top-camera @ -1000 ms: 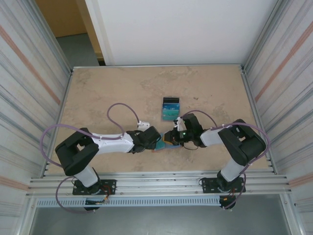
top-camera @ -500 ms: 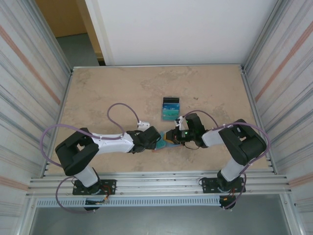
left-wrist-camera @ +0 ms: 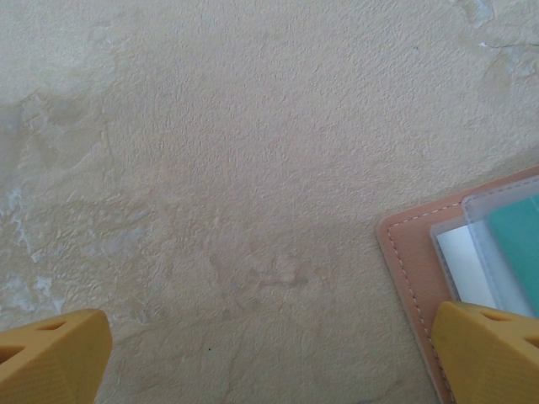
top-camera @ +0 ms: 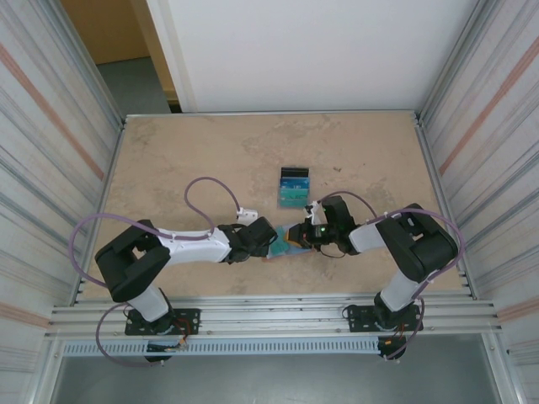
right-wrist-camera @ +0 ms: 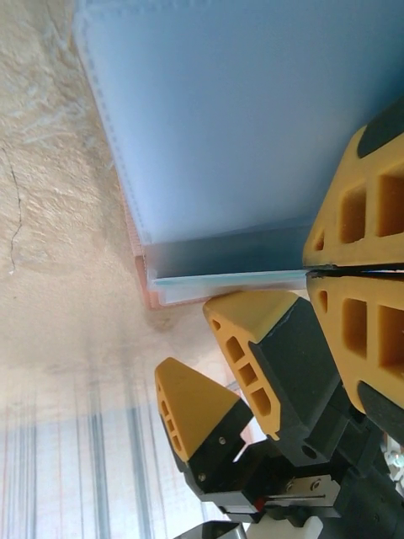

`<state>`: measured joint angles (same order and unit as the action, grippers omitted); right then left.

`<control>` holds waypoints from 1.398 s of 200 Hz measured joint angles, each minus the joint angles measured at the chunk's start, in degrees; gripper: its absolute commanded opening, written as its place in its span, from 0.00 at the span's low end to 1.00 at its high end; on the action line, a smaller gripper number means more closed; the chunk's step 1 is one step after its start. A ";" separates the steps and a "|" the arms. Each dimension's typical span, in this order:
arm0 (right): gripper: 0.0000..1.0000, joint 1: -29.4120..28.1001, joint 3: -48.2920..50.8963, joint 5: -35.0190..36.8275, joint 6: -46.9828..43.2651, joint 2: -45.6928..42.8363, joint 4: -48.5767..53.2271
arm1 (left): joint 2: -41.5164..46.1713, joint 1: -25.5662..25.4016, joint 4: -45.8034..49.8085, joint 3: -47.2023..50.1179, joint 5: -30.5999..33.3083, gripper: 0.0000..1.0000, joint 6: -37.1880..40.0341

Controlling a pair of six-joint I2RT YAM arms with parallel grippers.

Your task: Take the credit cards out of the card holder

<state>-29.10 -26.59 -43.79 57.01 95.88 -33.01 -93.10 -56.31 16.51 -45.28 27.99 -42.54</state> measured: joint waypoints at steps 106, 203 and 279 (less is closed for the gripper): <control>0.05 1.01 -0.02 1.57 -2.73 -2.97 7.28 | 0.00 0.13 0.44 -0.26 0.09 0.99 0.26; 0.05 1.01 -2.69 9.49 -10.88 -15.13 27.12 | -0.02 2.71 0.26 -0.66 0.17 0.99 3.13; 0.04 1.01 -3.98 13.81 -15.45 -21.59 36.15 | 2.10 2.69 1.84 -0.87 -0.42 0.99 3.72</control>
<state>-28.10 -30.57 -29.98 41.56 74.28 3.14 -91.00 -53.63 18.35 -46.15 27.57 -38.83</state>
